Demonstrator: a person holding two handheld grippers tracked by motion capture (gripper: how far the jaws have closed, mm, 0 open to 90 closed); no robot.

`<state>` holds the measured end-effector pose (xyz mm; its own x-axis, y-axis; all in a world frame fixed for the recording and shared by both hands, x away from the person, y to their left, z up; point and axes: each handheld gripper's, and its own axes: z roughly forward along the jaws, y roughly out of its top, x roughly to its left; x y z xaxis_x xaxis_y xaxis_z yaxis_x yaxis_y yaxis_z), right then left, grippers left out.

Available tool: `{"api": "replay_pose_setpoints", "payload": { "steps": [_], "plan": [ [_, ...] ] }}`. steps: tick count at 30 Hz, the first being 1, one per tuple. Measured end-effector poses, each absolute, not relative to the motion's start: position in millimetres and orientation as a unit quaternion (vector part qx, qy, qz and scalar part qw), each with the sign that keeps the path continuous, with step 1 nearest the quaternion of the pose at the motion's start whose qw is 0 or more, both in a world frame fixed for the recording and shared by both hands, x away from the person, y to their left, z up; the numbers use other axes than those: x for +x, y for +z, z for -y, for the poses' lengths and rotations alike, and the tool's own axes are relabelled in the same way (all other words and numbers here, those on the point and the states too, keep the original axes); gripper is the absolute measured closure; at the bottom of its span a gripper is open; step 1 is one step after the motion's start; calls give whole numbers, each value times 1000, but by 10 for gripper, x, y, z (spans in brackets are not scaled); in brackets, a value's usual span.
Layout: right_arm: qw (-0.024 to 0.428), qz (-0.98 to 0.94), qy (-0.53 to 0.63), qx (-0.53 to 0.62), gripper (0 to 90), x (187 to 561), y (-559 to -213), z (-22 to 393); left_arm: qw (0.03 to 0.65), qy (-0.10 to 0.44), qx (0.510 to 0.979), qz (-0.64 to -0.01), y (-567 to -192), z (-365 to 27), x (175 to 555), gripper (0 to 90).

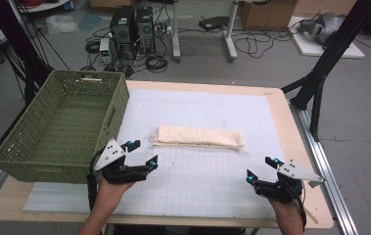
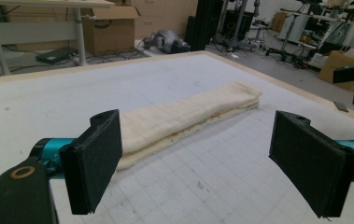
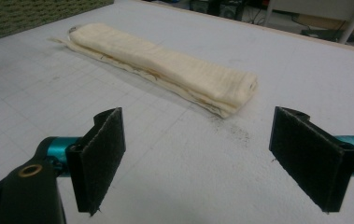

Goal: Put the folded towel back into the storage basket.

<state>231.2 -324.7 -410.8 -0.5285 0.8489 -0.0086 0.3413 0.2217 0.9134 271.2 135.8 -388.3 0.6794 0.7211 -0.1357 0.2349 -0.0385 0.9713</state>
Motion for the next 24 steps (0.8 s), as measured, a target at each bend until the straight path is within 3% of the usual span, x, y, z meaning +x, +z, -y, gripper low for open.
{"api": "replay_pose_setpoints", "payload": {
  "steps": [8, 24],
  "plan": [
    [266, -736, 474, 404, 172, 2302, -4112, 3248, 593, 192, 697, -355, -3669, -1259, 3012, 180],
    [264, -737, 472, 405, 172, 2325, -4132, 3260, 525, 176, 722, -415, -3872, -1071, 3544, 186]
  ]
}}
